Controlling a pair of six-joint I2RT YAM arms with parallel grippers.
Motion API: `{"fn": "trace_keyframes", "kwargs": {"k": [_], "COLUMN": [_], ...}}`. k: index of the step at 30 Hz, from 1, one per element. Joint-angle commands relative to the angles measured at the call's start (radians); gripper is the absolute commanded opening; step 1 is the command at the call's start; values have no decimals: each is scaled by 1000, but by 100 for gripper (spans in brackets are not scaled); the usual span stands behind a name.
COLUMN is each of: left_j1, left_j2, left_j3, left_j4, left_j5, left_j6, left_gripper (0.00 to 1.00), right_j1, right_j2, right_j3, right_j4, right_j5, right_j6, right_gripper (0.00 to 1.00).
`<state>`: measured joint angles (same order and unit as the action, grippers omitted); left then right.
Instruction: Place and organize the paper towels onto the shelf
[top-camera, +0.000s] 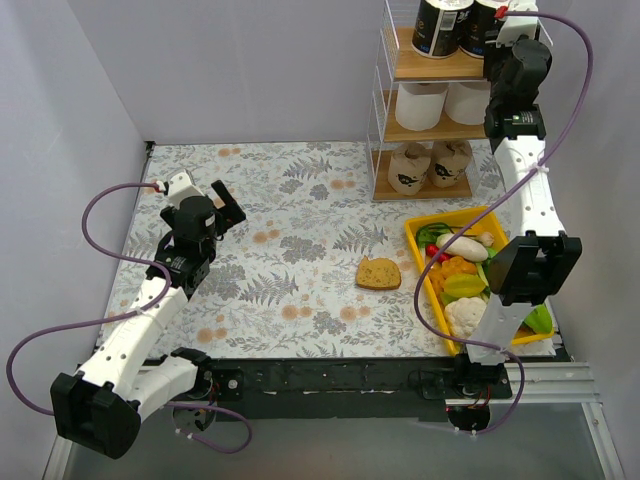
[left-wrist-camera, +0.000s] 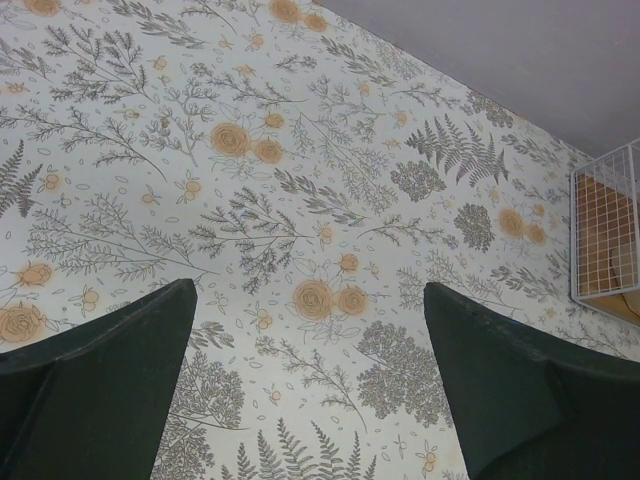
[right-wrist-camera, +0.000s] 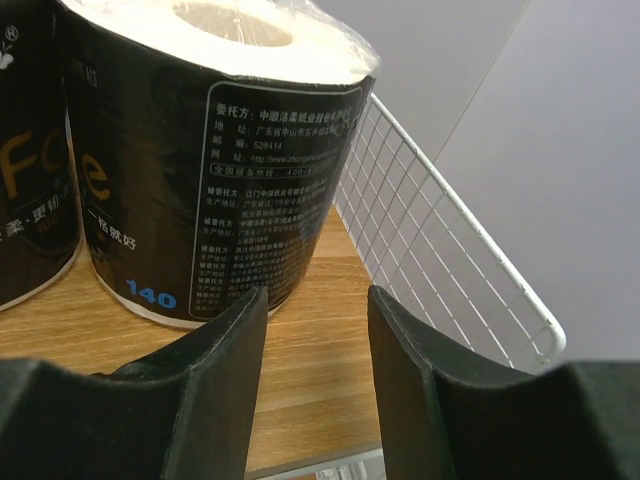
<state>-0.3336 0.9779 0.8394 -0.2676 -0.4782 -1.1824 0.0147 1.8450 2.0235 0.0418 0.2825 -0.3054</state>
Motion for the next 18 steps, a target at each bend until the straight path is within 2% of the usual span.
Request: {"fn": "trace_keyframes", "kwargs": {"k": [1,5,7,11,15,16,17,18], "left_j1": [-1,-1,-1,-1,-1,-1,-1,-1], "left_j2": [-5,1,16,59,41,36,28,13], "left_j3": [1,0,1,24,7,3,-3,-8], "left_j4": [10,18,30,25,60,76,82,93], "left_j5": [3,44,119,234,360,375,409,429], "left_j6": [17,27,43,55,76,79,79,82], "left_gripper": [98,98,98,98,98,98,98,98], "right_j1": [-4,-4,-4,-5,-4,-4,-4,-5], "right_j2": [-49,-147,-225,-341,-492,-522,-552,-611], "right_j3": [57,-5,-77,-157,-253,-314,-354,-388], "right_j4": [-25,-40,-40,-138,-259,-291,-305,-316], "right_j5": [32,11,-55,-77,-241,-331,-362,-393], "right_j6": [17,54,64,135,225,271,297,334], "right_gripper": [53,57,60,64,70,73,82,95]}}
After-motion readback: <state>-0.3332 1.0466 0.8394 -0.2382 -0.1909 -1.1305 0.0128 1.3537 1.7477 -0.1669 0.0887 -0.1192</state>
